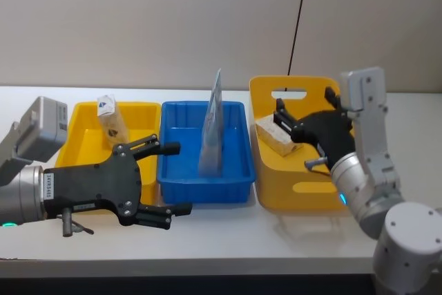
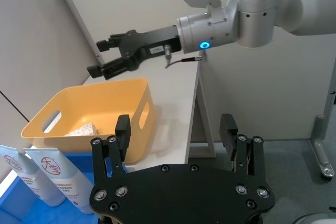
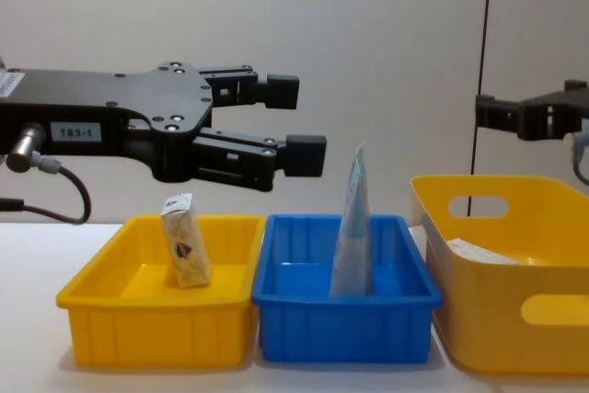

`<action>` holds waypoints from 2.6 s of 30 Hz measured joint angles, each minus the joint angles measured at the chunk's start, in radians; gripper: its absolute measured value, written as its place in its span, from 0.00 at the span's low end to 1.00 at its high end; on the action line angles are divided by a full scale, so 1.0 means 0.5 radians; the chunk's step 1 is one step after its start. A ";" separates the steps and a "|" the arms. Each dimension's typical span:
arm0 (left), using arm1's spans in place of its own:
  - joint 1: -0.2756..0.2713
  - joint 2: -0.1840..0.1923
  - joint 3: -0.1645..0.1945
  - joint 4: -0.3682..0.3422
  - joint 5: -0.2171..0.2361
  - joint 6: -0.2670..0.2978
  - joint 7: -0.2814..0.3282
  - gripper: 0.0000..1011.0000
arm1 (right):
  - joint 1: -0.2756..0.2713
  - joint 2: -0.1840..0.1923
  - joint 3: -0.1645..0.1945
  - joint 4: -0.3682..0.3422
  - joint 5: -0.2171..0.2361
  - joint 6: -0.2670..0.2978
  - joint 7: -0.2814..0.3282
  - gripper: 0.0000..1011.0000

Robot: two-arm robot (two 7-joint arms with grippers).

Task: Bimanual collaborative sorting of washing and personal care products

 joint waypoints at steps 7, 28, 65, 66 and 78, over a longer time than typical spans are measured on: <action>0.000 0.000 0.000 0.000 0.000 0.000 0.000 0.99 | -0.088 -0.041 -0.041 -0.061 -0.049 0.020 -0.059 0.99; 0.000 0.000 0.000 0.000 0.000 0.000 0.000 0.99 | -0.123 -0.289 -0.235 0.165 -0.265 -0.064 -0.270 0.99; 0.000 0.000 0.000 0.000 0.000 0.000 0.000 0.99 | 0.184 -0.535 -0.266 0.763 -0.501 -0.163 -0.480 0.99; 0.000 0.000 0.000 0.000 0.000 0.000 0.000 0.99 | 0.189 -0.538 -0.266 0.771 -0.504 -0.164 -0.480 0.99; 0.000 0.000 0.000 0.000 0.000 0.000 0.000 0.99 | 0.152 -0.481 -0.231 0.702 -0.492 -0.163 -0.406 0.99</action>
